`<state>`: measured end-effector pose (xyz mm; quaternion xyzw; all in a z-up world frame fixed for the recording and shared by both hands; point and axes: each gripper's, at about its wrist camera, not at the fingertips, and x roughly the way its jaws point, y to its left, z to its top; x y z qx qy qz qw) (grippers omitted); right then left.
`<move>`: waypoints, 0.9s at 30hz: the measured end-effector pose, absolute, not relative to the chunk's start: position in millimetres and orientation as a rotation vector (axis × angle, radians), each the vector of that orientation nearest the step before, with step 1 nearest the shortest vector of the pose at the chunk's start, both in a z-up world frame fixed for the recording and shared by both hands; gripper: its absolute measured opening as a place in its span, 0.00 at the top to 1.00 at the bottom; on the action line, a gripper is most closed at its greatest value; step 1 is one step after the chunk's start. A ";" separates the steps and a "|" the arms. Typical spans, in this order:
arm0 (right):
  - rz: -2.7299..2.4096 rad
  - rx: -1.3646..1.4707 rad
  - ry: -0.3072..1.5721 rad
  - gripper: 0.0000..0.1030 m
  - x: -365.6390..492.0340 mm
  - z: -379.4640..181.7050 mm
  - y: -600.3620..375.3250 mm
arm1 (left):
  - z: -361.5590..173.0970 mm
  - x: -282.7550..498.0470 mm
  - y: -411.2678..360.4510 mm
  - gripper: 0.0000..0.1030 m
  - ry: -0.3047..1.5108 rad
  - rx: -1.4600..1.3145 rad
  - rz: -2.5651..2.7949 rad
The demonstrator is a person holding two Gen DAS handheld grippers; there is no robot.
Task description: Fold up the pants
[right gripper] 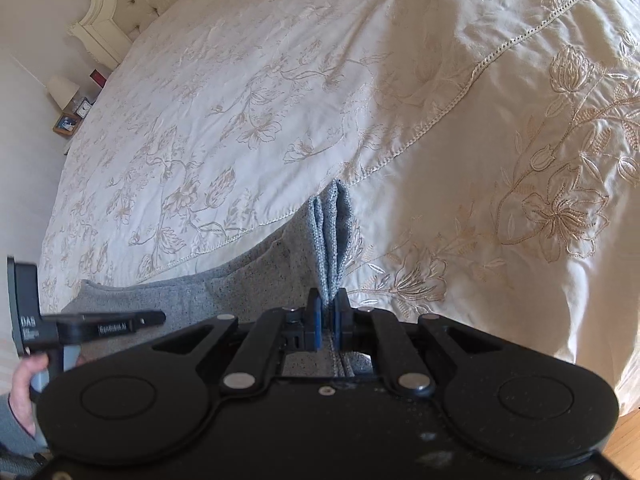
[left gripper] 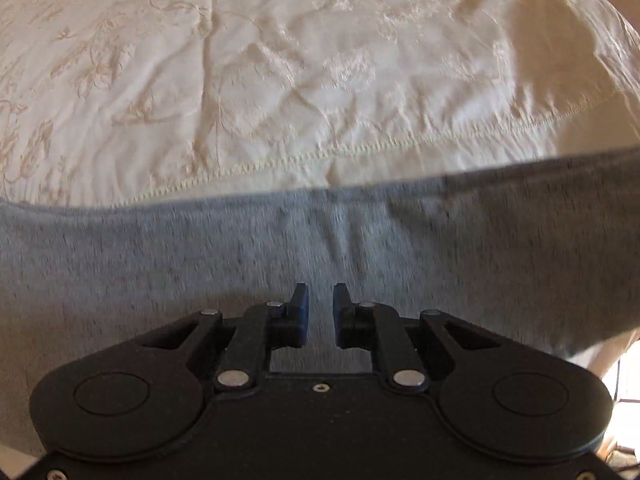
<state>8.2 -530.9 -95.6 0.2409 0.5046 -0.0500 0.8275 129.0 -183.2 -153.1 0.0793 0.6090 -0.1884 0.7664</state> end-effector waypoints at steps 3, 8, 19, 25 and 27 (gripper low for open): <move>-0.113 0.498 1.073 0.93 9.4 -88.4 -520.2 | -181.6 110.9 -186.2 0.81 1.393 0.229 -0.420; -0.141 0.445 1.069 0.93 12.6 -70.9 -489.6 | -171.5 122.8 -174.5 0.79 1.362 0.127 -0.436; 0.000 0.404 0.991 0.93 45.2 -12.8 -301.1 | -106.7 156.2 -6.8 0.79 1.221 0.019 -0.341; 0.047 0.399 1.019 0.93 80.1 -84.9 -167.2 | -123.4 162.6 76.9 0.79 1.255 0.052 -0.236; 0.052 0.364 1.031 0.89 90.9 -123.1 -131.5 | -129.2 162.5 94.7 0.79 1.270 0.061 -0.222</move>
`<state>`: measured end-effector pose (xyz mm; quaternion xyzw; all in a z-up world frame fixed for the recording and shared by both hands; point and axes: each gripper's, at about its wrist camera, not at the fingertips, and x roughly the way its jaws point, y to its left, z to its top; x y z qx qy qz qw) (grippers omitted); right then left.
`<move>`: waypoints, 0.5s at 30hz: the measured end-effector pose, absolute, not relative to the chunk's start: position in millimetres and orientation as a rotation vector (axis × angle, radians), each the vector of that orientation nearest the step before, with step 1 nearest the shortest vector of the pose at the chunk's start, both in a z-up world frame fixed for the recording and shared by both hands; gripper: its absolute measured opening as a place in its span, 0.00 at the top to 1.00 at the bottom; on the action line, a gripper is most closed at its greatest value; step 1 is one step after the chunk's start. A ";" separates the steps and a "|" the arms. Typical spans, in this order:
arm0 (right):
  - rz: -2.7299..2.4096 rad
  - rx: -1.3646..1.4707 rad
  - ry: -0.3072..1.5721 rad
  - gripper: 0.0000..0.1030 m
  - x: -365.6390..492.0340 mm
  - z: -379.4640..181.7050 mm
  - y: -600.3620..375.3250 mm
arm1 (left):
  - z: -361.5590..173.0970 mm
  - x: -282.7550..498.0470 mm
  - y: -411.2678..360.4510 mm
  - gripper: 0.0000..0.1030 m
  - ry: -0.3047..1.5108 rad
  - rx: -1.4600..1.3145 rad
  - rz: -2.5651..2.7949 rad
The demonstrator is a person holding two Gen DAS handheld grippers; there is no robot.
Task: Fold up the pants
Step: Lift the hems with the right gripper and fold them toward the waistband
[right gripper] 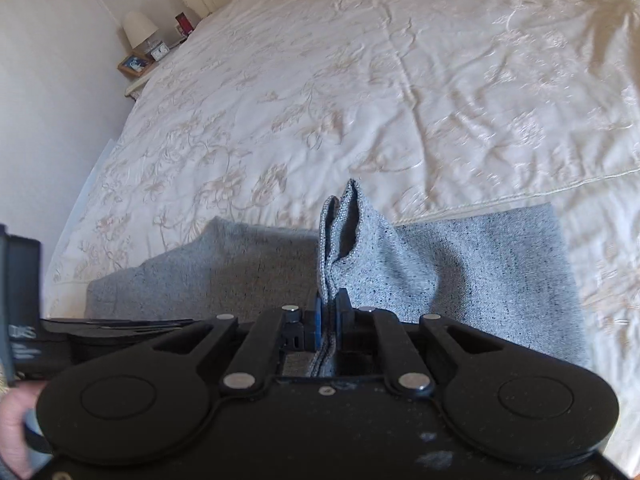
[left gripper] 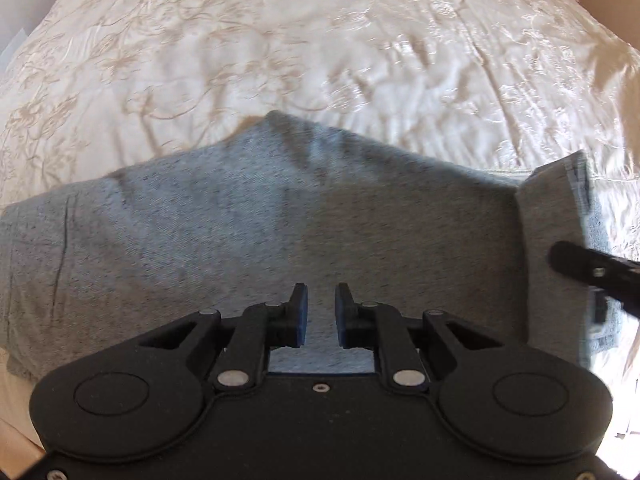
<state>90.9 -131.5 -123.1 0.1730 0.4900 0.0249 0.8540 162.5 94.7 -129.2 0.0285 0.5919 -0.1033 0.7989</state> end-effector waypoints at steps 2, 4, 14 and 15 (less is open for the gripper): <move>0.055 0.351 1.062 0.81 97.4 -156.2 -108.3 | -131.6 160.5 107.8 0.79 1.286 0.074 -0.223; 0.075 0.359 1.091 0.79 97.7 -166.5 -100.3 | -128.6 157.7 114.2 0.79 1.286 0.080 -0.240; -0.226 0.374 1.033 0.73 34.1 -155.7 -210.2 | -111.7 162.7 34.3 0.79 1.236 0.029 -0.422; -0.267 0.370 1.096 0.75 28.3 -170.2 -225.2 | -114.6 162.5 22.8 0.79 1.238 0.026 -0.437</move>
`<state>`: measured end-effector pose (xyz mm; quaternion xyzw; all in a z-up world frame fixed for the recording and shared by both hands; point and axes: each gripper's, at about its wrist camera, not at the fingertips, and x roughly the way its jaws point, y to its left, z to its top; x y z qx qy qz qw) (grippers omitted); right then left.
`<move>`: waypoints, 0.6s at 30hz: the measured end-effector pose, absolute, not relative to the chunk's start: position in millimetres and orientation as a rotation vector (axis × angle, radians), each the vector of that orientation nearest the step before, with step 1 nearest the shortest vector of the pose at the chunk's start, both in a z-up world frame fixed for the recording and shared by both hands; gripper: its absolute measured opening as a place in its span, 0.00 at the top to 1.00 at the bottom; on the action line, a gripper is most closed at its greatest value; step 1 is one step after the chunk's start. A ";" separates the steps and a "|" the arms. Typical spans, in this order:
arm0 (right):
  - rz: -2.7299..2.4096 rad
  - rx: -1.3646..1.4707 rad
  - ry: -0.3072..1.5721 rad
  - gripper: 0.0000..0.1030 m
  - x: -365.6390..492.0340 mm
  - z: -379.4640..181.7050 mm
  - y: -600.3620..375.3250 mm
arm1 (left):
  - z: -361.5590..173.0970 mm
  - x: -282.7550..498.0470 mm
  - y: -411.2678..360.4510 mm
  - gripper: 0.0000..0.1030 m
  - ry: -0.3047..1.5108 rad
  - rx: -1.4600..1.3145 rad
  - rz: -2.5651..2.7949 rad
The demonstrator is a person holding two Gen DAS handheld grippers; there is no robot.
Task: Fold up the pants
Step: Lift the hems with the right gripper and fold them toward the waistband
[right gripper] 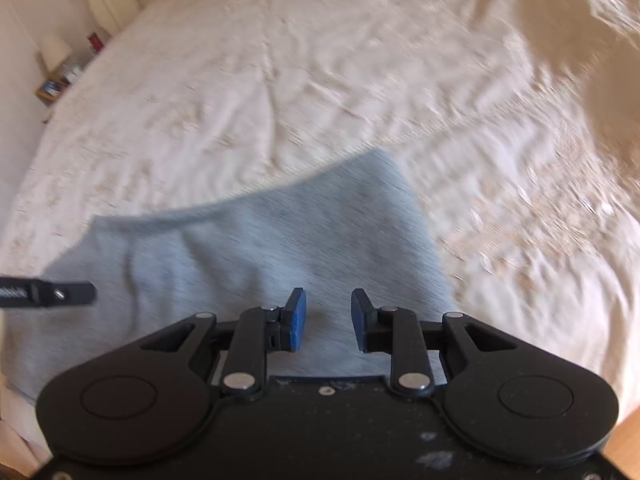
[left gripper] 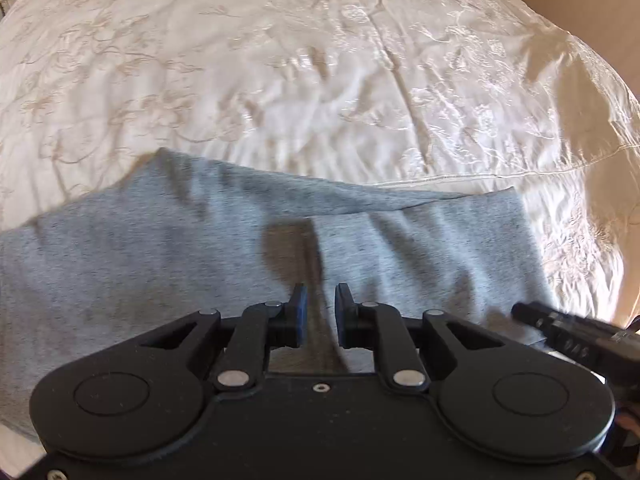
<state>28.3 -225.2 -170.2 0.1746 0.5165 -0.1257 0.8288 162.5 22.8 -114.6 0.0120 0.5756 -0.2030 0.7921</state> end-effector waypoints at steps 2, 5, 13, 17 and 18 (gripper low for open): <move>-0.287 0.408 1.190 0.90 12.4 -190.8 -247.2 | -127.0 160.6 1.2 0.75 1.266 0.039 -0.461; -0.242 0.418 1.177 0.88 -1.6 -180.0 -258.3 | -158.6 150.5 -14.3 0.75 1.390 0.113 -0.436; -0.147 0.393 0.996 0.84 51.3 -146.4 -292.4 | -160.4 129.1 8.6 0.75 1.387 0.095 -0.335; -0.066 0.344 1.062 0.84 104.0 -174.1 -293.9 | -164.2 126.2 22.0 0.69 1.400 0.074 -0.240; -0.074 0.325 1.098 0.85 113.8 -184.6 -293.7 | -164.7 124.6 25.6 0.69 1.403 0.056 -0.225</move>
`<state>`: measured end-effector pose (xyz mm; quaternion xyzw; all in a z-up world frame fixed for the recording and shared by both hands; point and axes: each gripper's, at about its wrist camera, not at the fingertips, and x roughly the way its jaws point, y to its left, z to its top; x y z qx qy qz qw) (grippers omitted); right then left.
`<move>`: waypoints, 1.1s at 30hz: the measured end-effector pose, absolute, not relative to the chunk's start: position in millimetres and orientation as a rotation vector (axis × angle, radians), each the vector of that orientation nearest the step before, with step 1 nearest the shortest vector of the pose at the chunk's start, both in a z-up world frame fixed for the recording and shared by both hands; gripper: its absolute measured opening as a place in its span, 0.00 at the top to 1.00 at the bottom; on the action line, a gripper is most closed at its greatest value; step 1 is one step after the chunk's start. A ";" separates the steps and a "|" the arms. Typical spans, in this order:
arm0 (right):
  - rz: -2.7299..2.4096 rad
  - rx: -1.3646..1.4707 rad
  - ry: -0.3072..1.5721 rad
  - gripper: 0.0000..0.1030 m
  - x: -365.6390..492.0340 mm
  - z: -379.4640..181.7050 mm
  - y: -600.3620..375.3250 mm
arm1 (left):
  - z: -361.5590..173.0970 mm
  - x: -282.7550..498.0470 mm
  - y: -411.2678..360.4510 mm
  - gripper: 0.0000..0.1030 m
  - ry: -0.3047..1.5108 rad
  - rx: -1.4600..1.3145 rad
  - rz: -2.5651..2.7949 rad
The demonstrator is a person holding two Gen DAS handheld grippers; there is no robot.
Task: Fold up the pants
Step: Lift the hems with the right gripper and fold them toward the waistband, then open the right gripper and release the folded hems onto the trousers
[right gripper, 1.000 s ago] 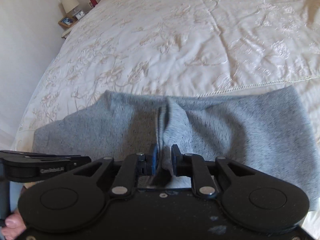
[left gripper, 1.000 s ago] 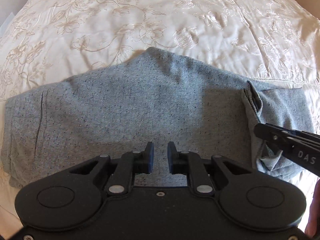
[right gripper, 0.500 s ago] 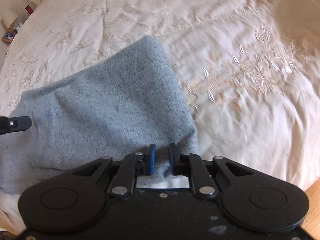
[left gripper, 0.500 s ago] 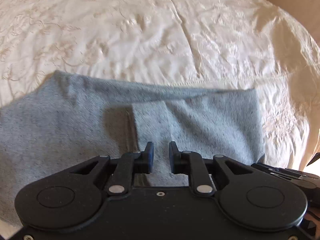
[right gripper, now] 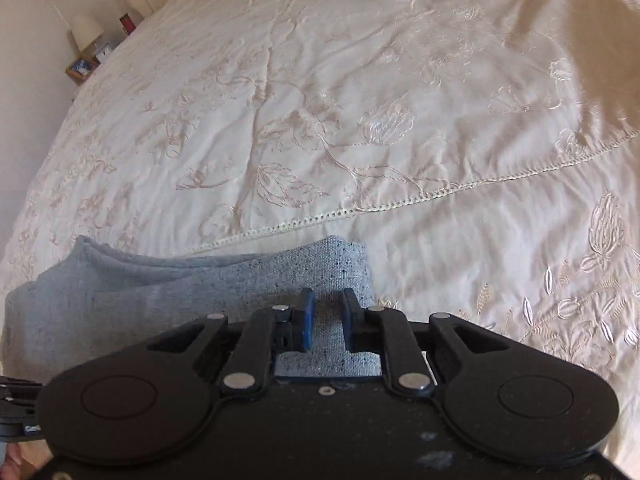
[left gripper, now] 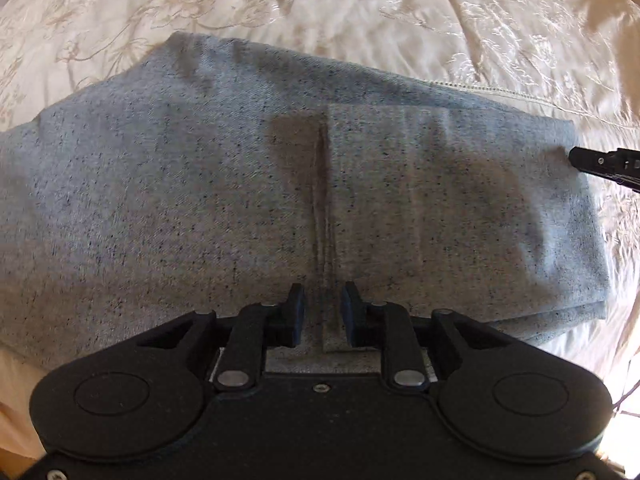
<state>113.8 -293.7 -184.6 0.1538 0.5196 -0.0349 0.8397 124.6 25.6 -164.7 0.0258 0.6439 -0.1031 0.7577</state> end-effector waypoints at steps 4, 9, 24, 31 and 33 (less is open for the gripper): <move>-0.074 0.288 1.144 0.88 125.1 -196.6 -293.1 | -156.6 113.4 45.4 0.70 1.399 0.029 -0.144; 0.014 0.205 1.055 0.82 92.6 -161.0 -263.8 | -139.4 92.1 86.7 0.70 1.379 -0.055 -0.037; 0.057 0.067 1.138 0.78 49.6 -169.2 -184.7 | -100.3 102.8 214.3 0.69 1.279 -0.111 0.202; 0.001 0.074 1.040 0.74 60.8 -139.3 -120.4 | -102.3 156.0 290.8 0.68 1.249 -0.117 0.141; -0.008 0.121 1.050 0.74 63.0 -135.8 -101.7 | -106.3 168.1 311.5 0.67 1.266 -0.127 0.111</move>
